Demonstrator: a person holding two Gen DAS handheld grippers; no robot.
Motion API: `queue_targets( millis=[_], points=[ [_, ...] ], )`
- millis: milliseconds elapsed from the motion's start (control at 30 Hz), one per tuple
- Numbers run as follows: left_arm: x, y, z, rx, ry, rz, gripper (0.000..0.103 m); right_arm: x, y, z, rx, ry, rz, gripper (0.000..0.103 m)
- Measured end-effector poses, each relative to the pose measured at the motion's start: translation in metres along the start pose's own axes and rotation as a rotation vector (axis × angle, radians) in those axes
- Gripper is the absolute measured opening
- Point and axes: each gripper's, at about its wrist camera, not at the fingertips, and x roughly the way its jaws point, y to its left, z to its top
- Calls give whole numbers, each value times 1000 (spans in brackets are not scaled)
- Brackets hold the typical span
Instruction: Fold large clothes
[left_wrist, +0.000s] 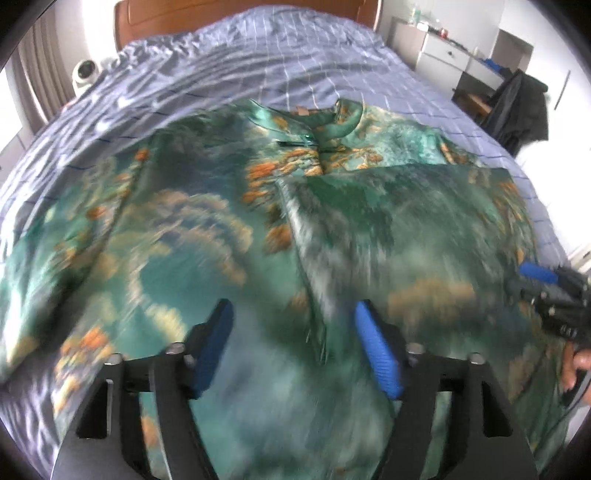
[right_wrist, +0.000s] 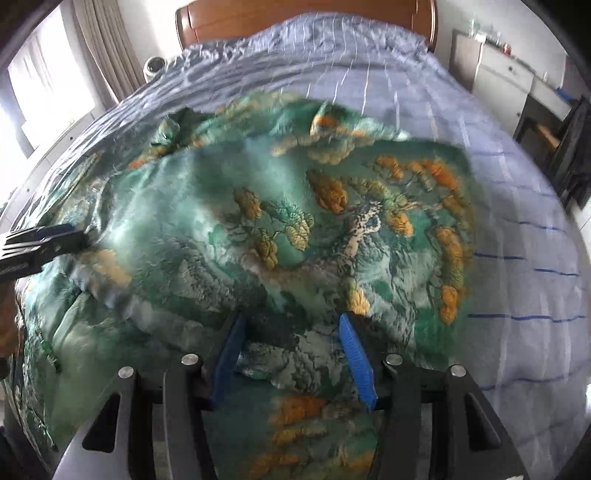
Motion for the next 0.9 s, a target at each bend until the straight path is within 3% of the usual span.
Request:
queue_targets(
  millis=[100, 300, 433, 567, 900],
  points=[
    [-24, 6, -28, 23, -35, 49, 91, -24, 4, -13, 4, -31, -6, 81],
    [-56, 19, -76, 29, -74, 154, 93, -76, 24, -54, 29, -91, -27, 81],
    [-73, 29, -92, 15, -107, 196, 95, -118, 55, -82, 26, -160, -10, 81],
    [-82, 44, -105, -11, -110, 220, 96, -136, 89, -103, 1, -173, 16, 81],
    [-93, 109, -123, -208, -78, 241, 96, -162, 157, -132, -150, -213, 45, 81]
  ],
)
